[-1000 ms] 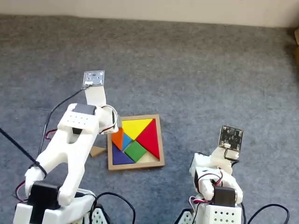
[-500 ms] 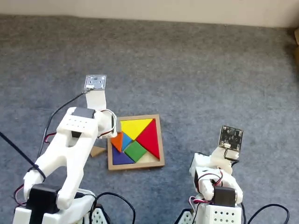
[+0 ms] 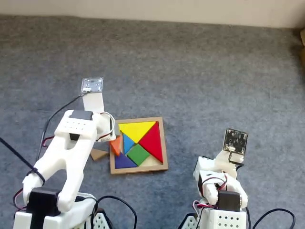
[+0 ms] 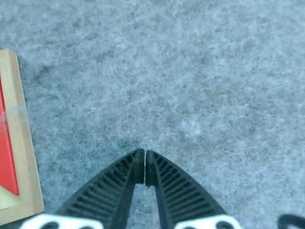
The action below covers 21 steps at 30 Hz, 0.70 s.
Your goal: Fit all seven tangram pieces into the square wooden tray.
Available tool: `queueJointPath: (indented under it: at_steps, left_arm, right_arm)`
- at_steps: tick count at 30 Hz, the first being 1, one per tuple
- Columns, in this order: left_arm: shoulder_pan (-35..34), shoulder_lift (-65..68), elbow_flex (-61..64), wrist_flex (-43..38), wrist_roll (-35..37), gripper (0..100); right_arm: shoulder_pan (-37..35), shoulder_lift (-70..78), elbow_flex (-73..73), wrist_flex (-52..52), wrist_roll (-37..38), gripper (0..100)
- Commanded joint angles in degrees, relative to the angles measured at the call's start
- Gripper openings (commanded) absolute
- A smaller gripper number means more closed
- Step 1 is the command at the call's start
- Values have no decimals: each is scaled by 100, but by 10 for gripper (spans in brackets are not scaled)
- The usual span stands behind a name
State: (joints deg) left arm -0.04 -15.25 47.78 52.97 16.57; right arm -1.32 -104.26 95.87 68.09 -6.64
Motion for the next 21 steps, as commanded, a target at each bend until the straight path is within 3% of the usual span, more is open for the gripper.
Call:
queueJointPath:
  at_steps: [1, 11, 21]
  left_arm:
    - [-57, -154, -31, 44, -35, 223]
    - [-57, -251, -163, 53, 0, 223]
    - [-110, -1833, 233, 53, -35, 223]
  right_arm:
    - [57, -119, 637, -22, -44, 19]
    - [57, -119, 637, -22, -44, 19]
    - [57, -127, 637, -22, -44, 19]
